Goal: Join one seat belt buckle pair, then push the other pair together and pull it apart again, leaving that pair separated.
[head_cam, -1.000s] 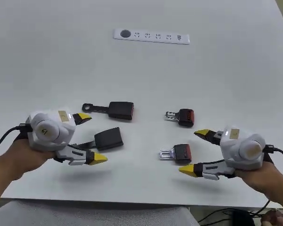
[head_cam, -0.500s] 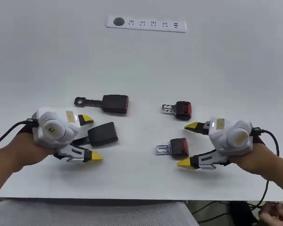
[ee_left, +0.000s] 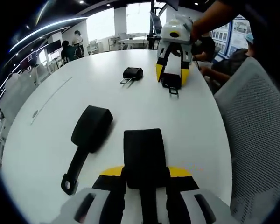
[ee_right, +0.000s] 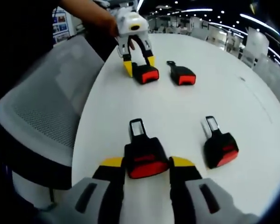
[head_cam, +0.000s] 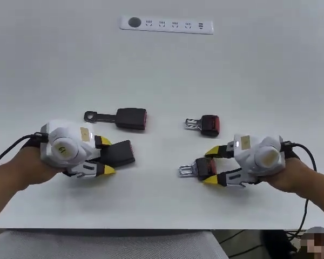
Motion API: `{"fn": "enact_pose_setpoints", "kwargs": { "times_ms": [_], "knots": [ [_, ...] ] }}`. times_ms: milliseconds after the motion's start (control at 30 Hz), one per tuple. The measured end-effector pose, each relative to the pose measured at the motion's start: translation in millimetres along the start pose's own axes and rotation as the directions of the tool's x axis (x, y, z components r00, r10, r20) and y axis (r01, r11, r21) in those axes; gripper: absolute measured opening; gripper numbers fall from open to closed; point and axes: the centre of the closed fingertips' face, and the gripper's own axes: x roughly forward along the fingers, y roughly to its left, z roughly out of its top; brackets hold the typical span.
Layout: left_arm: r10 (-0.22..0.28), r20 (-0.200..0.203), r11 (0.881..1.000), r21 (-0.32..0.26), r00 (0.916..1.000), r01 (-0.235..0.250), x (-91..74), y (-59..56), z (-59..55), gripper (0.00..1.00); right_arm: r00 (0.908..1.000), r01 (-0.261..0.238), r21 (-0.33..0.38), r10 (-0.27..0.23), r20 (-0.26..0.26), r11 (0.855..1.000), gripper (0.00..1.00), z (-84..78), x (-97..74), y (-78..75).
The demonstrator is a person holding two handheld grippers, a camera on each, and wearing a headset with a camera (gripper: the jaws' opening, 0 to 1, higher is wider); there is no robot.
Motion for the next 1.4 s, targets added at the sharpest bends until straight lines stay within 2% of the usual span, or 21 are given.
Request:
{"fn": "enact_pose_setpoints", "kwargs": {
  "times_ms": [167,200,267,533,733,800,967,1067,1400],
  "knots": [
    [-0.081,-0.019,0.995,0.057,0.9966,0.082,-0.4,-12.6,-0.1,0.34,0.9995,0.002,-0.001,-0.002,0.030,1.000,0.38,-1.1,-0.5,-1.4],
    [-0.116,-0.031,0.988,0.101,0.9928,0.118,-0.6,-17.8,-0.4,0.34,0.9991,0.007,-0.001,-0.007,0.042,1.000,0.37,-1.1,-0.6,-1.4],
    [-0.136,-0.060,0.981,0.132,0.9888,0.143,-1.6,-23.7,-2.1,0.33,0.9971,0.016,0.030,-0.018,0.074,0.999,0.37,-0.2,-0.5,-2.2],
    [-0.136,-0.089,0.974,0.173,0.9868,0.149,0.0,-22.4,-0.2,0.33,0.9920,0.037,0.072,-0.046,0.117,0.997,0.37,2.3,0.1,-2.3],
    [-0.138,-0.084,0.975,0.163,0.9868,0.150,-0.3,-21.5,-0.7,0.33,0.9902,0.037,0.085,-0.048,0.132,0.996,0.37,4.8,2.3,0.3],
    [-0.139,-0.085,0.975,0.161,0.9866,0.151,-0.4,-21.2,-1.2,0.33,0.9877,0.037,0.115,-0.054,0.147,0.993,0.37,7.0,3.4,0.7],
    [-0.140,-0.093,0.974,0.163,0.9857,0.154,-0.4,-21.1,-1.7,0.33,0.9844,0.047,0.136,-0.069,0.162,0.990,0.37,10.1,6.2,1.3],
    [-0.141,-0.098,0.976,0.155,0.9851,0.155,-0.7,-20.9,-2.0,0.33,0.9806,0.044,0.162,-0.074,0.181,0.986,0.37,14.9,9.1,2.5],
    [-0.140,-0.115,0.975,0.155,0.9835,0.157,-0.9,-21.1,-3.7,0.33,0.9733,0.051,0.182,-0.090,0.211,0.982,0.37,36.5,27.0,7.2]
  ]
}}
